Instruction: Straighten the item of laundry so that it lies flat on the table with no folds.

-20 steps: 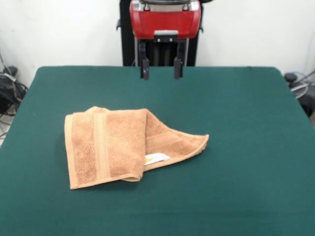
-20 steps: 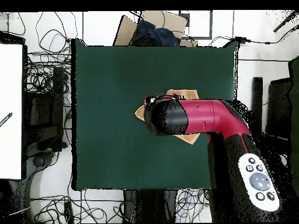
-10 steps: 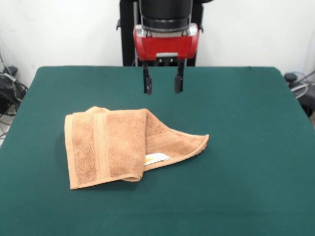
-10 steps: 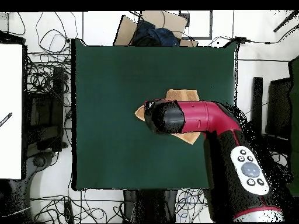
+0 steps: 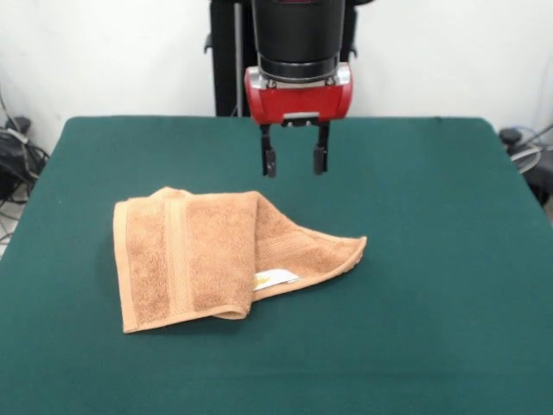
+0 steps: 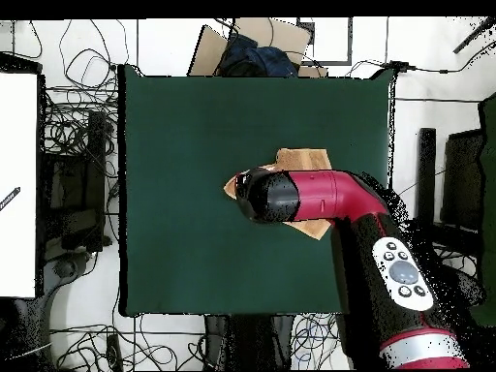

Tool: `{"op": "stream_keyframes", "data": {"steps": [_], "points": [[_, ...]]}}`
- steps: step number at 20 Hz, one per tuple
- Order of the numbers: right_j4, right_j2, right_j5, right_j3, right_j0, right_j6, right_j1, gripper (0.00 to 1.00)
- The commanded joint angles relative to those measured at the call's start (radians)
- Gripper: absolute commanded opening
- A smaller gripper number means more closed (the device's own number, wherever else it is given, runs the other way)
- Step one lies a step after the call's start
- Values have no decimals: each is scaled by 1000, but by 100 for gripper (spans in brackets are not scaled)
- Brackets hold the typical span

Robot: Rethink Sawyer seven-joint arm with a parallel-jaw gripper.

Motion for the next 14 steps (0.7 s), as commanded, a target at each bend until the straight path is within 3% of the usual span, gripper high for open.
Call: {"op": "stream_keyframes", "data": {"steps": [1, 10, 14], "points": [[-31, -77, -3, -15, 58, 130, -23, 100], [-19, -116, -29, 18, 94, 142, -47, 100], [-28, -133, -28, -11, 107, 143, 5, 100]]}}
